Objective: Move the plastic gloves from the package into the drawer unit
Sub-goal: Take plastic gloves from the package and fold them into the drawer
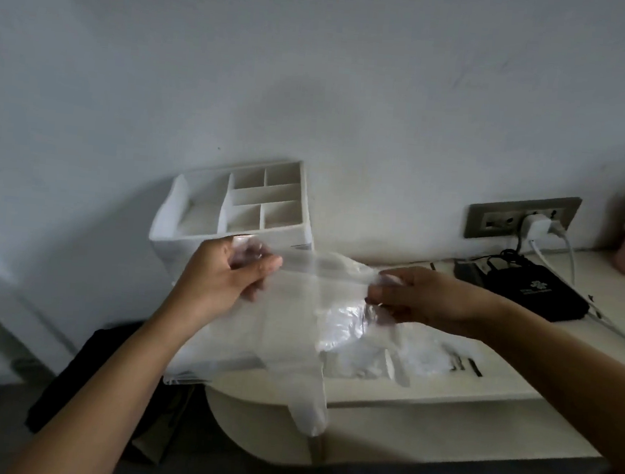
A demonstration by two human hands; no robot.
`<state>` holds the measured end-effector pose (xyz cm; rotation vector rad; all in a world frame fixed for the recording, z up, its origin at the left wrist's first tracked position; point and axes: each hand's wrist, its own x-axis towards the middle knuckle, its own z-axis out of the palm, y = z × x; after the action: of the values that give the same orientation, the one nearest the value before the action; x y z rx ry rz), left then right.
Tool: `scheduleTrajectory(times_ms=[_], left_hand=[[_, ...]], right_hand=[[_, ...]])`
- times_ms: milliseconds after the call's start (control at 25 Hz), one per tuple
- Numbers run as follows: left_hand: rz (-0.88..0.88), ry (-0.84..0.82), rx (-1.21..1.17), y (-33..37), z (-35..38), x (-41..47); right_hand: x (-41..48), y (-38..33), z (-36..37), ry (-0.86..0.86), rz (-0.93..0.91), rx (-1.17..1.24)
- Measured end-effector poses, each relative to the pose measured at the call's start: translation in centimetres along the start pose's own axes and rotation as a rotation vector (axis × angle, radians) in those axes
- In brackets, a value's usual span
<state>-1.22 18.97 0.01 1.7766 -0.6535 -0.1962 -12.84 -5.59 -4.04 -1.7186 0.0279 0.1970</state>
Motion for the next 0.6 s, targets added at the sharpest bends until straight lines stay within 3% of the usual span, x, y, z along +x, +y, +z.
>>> scheduleTrajectory(times_ms=[80,240,360,480,520,600], left_hand=[[-0.061,0.084,0.017,-2.0,-1.6,0.2],[-0.162,0.282,0.122,-6.5,-4.7,1.0],[-0.197,0.317,0.219,-8.2,-5.5,1.0],[-0.162,0.326,0.290,-8.3,-5.3,0.9],[-0.161,0.325,0.310,-8.2,-5.1,0.9],[-0.162,0.315,0.405,-8.3,-5.0,1.0]], right_hand=[[1.2,-1.2,1.3,0.101,-0.003,-0.017],[4.5,-3.1,4.0,0.391,0.028,-0.282],[6.2,-3.6,5.4,0.593,0.010,-0.485],[6.2,-4.1,8.6,0.885,-0.212,-0.761],[6.2,-4.5,10.2,0.877,-0.333,-0.772],[6.6,-4.9,13.0,0.635,-0.456,-0.727]])
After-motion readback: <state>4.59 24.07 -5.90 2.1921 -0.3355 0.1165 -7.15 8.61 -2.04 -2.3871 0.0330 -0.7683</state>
